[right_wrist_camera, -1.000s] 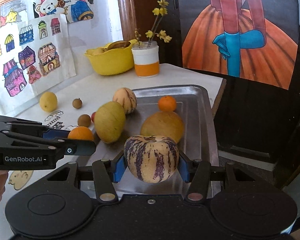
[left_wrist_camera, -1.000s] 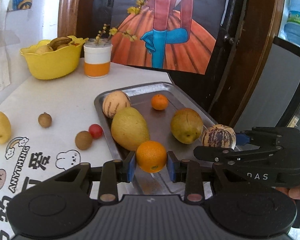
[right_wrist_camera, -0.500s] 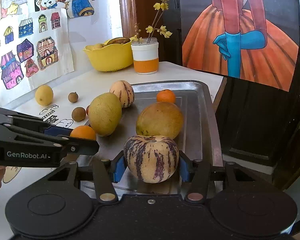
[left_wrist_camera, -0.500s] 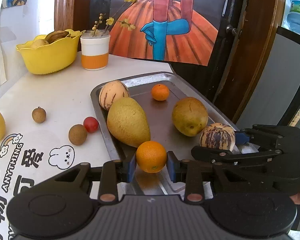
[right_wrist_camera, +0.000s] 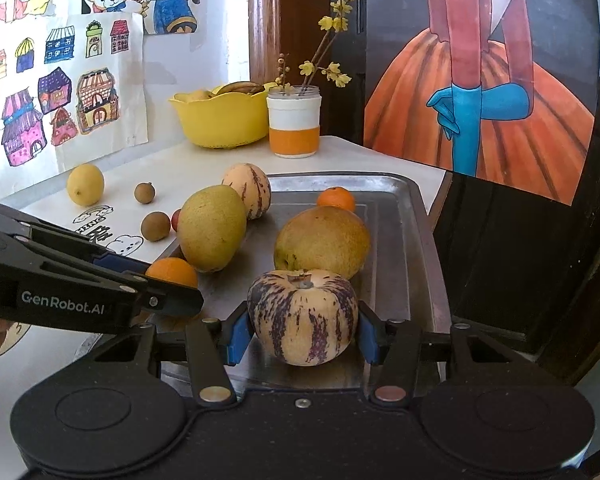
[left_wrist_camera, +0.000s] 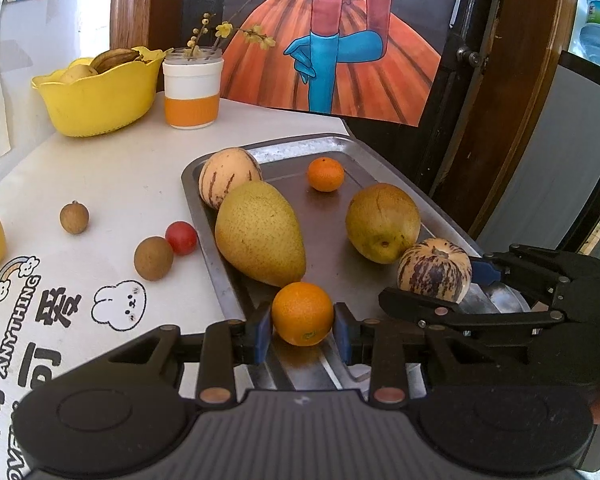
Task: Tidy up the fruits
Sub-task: 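Lower the orange onto the tray with the left gripper while the right places the pepino, then open both grippers and lift them away from the tray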
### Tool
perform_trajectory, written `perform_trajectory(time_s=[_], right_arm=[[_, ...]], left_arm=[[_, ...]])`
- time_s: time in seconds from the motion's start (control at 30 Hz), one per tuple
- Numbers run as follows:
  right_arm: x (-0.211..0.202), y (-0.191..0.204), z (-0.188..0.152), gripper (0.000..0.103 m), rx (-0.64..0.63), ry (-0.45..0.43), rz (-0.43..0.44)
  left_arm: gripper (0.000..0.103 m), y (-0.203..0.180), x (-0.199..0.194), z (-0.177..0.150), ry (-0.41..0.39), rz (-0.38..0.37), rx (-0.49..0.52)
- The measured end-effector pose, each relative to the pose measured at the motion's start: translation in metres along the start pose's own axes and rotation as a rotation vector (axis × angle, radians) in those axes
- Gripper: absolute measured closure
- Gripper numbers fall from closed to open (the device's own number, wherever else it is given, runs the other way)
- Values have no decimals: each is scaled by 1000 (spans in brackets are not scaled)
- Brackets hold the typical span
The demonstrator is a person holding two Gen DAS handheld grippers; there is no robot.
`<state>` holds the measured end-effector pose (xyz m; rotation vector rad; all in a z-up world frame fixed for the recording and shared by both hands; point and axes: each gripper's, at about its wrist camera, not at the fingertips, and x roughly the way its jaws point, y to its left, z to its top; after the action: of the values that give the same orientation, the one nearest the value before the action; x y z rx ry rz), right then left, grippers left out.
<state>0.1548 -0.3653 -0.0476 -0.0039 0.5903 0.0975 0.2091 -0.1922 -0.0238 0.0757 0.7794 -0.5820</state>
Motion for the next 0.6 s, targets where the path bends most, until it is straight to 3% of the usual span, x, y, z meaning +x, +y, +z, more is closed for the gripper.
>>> perform_trajectory(time_s=[0.2,0.3,0.33,0.47,0.6], right_arm=[[-5,0,-3,40,10,-3,-4],[-13,2,-3,33,9,-13,-13],[-17,3,-3,29,8,-18,-17],[-35,9,-2,16,2,-42,-28],[-59,18,2,3,0,-65,-25]], left_arm=[[43,-2,-10,0,-30,-7,9],[39,1,-19,0,-51,-1,3],[37,2,-23,-1,-56,1,-1],[15,10,-40,-3,-94,20,-30],[4,21,-65,-9,-131,39,-52]])
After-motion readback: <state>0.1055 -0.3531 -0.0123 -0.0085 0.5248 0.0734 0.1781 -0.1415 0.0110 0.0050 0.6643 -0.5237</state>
